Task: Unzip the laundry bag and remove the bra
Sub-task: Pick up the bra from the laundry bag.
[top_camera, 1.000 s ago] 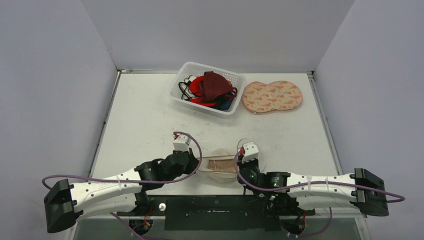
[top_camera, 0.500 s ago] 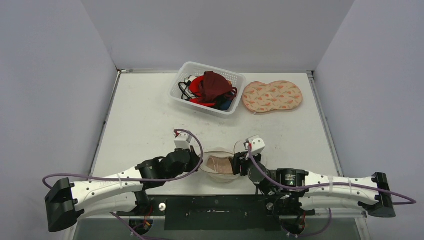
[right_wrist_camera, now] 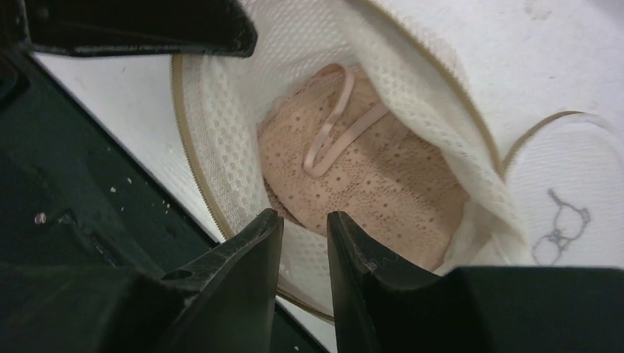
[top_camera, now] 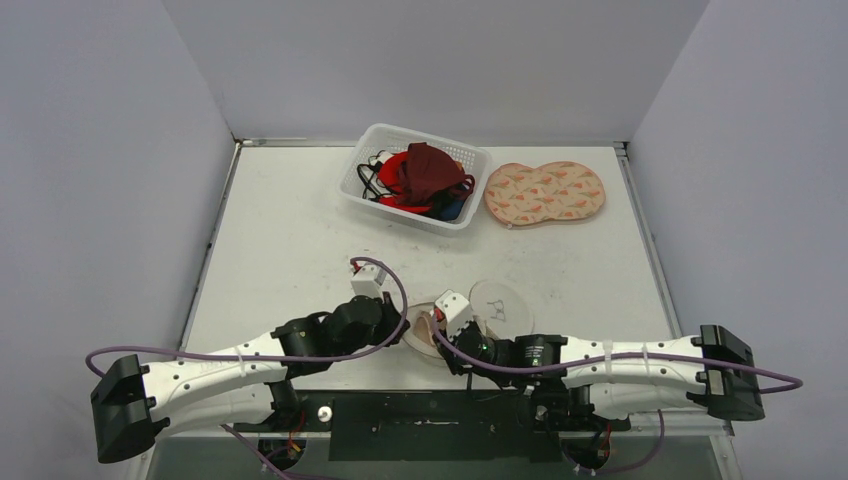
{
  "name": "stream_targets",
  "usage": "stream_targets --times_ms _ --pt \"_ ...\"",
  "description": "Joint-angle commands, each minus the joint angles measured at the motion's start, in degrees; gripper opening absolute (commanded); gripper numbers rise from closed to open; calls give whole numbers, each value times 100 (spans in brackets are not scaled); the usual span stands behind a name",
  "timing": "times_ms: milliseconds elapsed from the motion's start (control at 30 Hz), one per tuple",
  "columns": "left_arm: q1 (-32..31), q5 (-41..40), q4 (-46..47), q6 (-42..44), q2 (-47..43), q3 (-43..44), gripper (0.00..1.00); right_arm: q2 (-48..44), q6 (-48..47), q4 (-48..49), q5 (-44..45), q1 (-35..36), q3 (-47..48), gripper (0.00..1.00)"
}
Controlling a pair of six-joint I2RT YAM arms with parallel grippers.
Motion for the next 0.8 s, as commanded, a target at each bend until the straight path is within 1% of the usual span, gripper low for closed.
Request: stream_targets --times_ms 0,100,233,333,467,633,767 --pt "34 155 77 -208 -51 33 8 107 -236 453 -746 114 -260 30" --pt "35 143 29 -341 -159 -34 24 199 -207 726 -1036 191 -456 30" --pt "32 279 157 -520 -229 -217 43 522 -87 1037 -1134 276 -633 30" --pt "29 488 212 -600 -167 -232 53 688 -50 1195 -1032 382 -634 29" --pt "-75 738 187 -788 -109 -175 59 696 50 1429 -973 434 -662 29" --pt "-456 556 150 -1158 -110 -233 60 507 259 1640 -598 470 -791 29" --pt "-736 459 214 -1341 119 -282 60 299 387 2017 -408 465 -920 29"
